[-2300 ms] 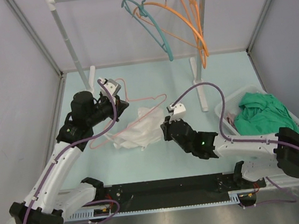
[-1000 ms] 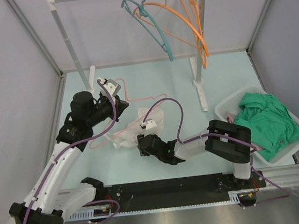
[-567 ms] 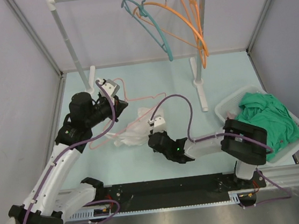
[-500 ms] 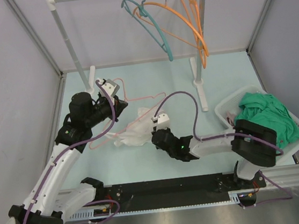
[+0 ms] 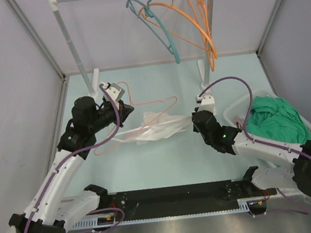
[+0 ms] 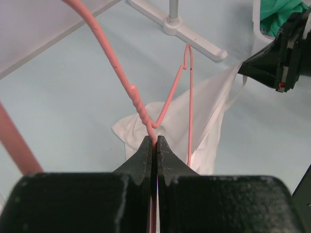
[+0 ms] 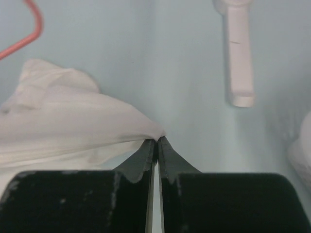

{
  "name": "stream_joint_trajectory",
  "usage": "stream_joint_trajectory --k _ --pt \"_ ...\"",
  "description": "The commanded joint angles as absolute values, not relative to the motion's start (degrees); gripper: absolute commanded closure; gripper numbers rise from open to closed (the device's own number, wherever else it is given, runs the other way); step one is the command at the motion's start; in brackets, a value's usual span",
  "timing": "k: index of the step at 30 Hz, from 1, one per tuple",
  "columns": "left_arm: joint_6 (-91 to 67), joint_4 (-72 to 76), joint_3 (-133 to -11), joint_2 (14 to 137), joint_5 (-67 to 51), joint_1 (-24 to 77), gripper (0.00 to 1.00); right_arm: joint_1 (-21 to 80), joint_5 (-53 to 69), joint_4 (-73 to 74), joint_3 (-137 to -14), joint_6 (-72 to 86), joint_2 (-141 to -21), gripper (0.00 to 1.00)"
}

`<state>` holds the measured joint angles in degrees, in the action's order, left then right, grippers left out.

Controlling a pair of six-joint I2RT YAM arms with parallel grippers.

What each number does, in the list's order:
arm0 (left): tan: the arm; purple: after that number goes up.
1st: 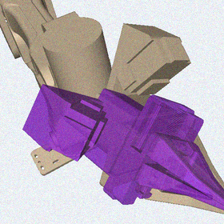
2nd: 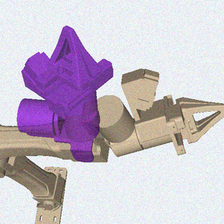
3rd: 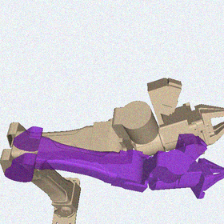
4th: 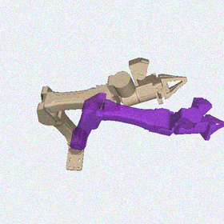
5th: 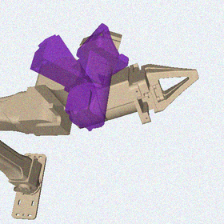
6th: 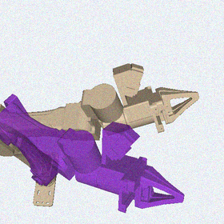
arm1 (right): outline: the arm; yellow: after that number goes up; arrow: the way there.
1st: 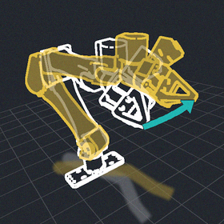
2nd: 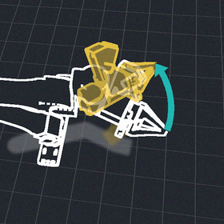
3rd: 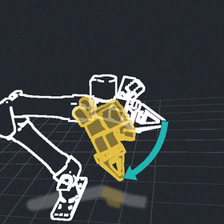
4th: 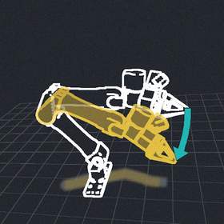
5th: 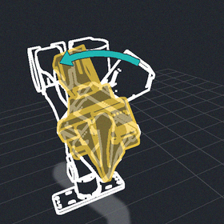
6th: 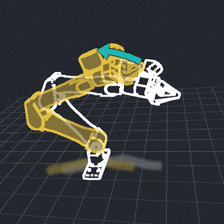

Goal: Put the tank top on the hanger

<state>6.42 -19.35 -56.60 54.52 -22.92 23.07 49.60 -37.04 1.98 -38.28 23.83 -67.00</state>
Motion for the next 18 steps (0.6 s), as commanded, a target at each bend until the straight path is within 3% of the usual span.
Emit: stream_joint_trajectory --k 1,8,10,11,14,18 --pt "5.8 -16.7 -56.3 53.3 -24.4 22.7 0.96 44.6 -35.9 3.8 -36.9 21.4 -64.0 0.92" --pt "4.9 -16.0 -55.9 54.1 -27.7 22.8 0.96 40.7 -25.1 -2.0 -33.7 23.3 -66.1 0.84" --pt "4.1 -15.6 -55.8 54.7 -28.7 22.8 0.96 40.3 -21.9 -2.6 -33.5 23.6 -67.2 0.77" --pt "4.0 -15.4 -55.7 55.0 -29.3 22.9 0.96 40.2 -21.2 -2.6 -33.6 23.8 -67.5 0.65" --pt "3.1 -14.9 -55.7 56.1 -29.7 23.9 0.97 40.1 -17.7 -2.4 -33.6 25.9 -67.3 0.45" --pt "2.7 -14.9 -55.8 57.7 -28.3 25.7 0.98 40.2 -9.7 -3.8 -30.7 31.6 -66.2 0.37"
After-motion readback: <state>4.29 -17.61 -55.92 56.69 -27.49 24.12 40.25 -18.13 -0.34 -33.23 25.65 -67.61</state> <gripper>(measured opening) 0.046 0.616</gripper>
